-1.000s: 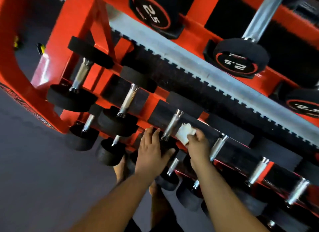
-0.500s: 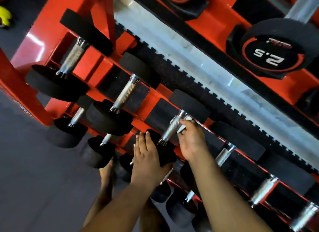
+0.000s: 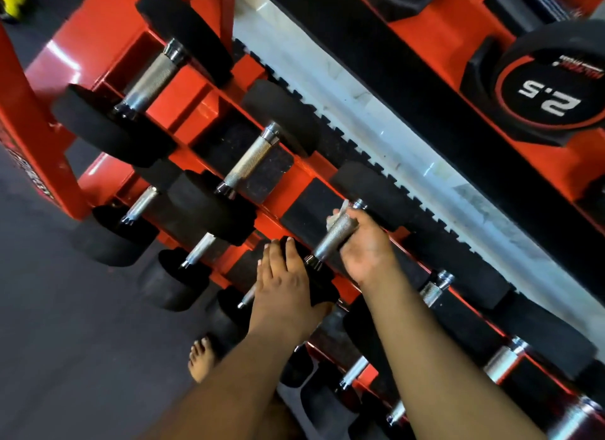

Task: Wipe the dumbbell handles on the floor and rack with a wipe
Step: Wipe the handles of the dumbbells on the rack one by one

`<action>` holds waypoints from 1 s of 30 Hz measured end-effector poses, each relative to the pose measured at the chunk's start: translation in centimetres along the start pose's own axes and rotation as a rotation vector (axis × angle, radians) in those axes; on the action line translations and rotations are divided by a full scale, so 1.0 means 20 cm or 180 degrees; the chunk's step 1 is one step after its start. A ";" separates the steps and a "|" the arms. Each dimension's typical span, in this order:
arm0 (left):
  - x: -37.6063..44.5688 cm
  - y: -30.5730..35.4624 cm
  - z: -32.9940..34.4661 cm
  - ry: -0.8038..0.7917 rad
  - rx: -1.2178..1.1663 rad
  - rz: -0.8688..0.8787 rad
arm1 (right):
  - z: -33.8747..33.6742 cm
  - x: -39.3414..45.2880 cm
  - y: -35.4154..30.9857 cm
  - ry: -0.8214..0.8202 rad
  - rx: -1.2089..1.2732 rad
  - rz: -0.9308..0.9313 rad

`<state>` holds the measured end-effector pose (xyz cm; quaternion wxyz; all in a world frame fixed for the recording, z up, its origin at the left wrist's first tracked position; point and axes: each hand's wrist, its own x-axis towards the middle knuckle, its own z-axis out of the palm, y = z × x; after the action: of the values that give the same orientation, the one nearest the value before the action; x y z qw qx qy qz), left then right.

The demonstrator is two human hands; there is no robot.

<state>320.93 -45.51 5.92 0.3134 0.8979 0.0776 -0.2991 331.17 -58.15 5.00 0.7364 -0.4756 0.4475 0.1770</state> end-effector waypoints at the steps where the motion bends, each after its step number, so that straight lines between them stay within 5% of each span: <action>1: 0.00 0.00 0.00 0.0000 -0.0008 0.0009 | -0.01 -0.01 0.00 -0.0043 0.0014 -0.0023; 30: -0.01 0.01 -0.01 0.0020 -0.0195 -0.0031 | -0.08 -0.01 0.02 -0.0440 -0.0403 -0.0081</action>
<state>320.90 -45.48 6.33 0.3391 0.8884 0.0921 -0.2953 329.97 -59.24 4.75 0.7361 -0.5135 0.3774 0.2280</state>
